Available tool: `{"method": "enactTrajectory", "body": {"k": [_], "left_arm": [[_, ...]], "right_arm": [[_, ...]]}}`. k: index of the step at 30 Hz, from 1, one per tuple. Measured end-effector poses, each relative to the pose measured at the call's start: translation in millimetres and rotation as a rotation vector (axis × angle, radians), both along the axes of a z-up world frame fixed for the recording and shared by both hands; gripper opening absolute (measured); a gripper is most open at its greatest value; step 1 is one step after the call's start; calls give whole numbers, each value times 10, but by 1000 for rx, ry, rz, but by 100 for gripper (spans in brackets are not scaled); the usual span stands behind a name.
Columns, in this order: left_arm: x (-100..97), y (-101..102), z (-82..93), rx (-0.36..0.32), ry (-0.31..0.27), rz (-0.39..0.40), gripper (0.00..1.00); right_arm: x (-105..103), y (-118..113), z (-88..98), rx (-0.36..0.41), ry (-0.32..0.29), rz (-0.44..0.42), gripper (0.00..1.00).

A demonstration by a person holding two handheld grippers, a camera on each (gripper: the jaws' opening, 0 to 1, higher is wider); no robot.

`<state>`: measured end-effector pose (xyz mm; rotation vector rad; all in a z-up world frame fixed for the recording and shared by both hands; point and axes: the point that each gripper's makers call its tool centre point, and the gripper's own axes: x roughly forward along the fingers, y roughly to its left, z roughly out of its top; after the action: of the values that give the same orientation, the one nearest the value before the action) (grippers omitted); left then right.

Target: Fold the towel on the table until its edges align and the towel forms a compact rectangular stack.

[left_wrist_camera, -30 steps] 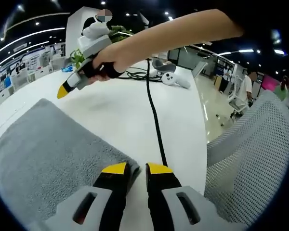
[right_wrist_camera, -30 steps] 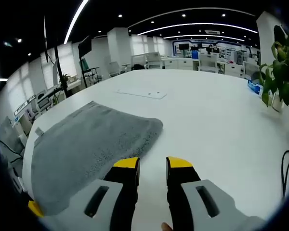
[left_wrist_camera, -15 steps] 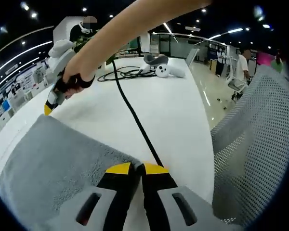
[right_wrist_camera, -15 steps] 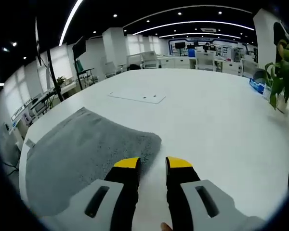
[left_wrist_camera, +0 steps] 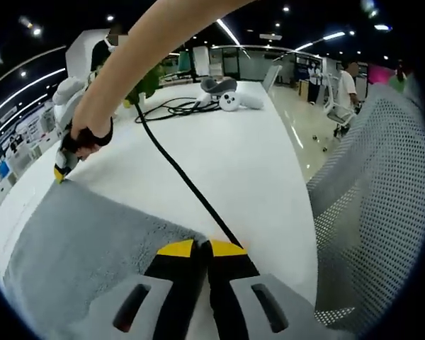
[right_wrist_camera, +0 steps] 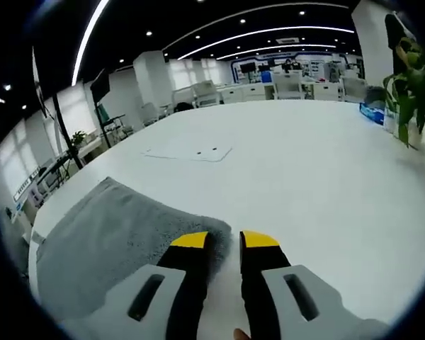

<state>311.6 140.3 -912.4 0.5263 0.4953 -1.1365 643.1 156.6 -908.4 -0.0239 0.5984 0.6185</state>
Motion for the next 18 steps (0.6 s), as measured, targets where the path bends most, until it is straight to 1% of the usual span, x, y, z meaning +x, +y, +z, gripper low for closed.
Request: {"method": "enactTrajectory", "body": {"k": [1,2,3,7,8,10,14,15,16,17,18], "left_arm": [[-6,-1,-1,1,-4,-3,6],[-6,-1,-1,1,-6,-5,6],[-5,-1,0,-1,-7,-6,6],[0,0,4,-14,9,-1,6],[-1,0,4,-17,9,2,6],[-3,1,4,-26,7,11,6],[-5,-3,4,-27,-8,14,5],[-6,-4,8,-30,-10,16,5],[-5,-2,7,-37,-12,15,5],[1,8,4,-48,-12,12,5],[7,8,7,-58,-6,15,4]], "right_arm": [[-2,-3,-16,-10,0,5,13],[44,18,-28,-2,-36,12,12],[23,10,-68,4,-6,5,11],[111,-33,-108,11,-28,-7,5],[82,-5,-107,9,-29,4,4],[41,11,-97,-16,-50,23,2],[18,-12,-84,3,-56,-4,1],[25,-11,-73,-31,-87,12,1],[35,-10,-67,-53,-105,22,0],[33,1,-62,-97,-130,32,0],[32,7,-67,-104,-128,23,0]]}}
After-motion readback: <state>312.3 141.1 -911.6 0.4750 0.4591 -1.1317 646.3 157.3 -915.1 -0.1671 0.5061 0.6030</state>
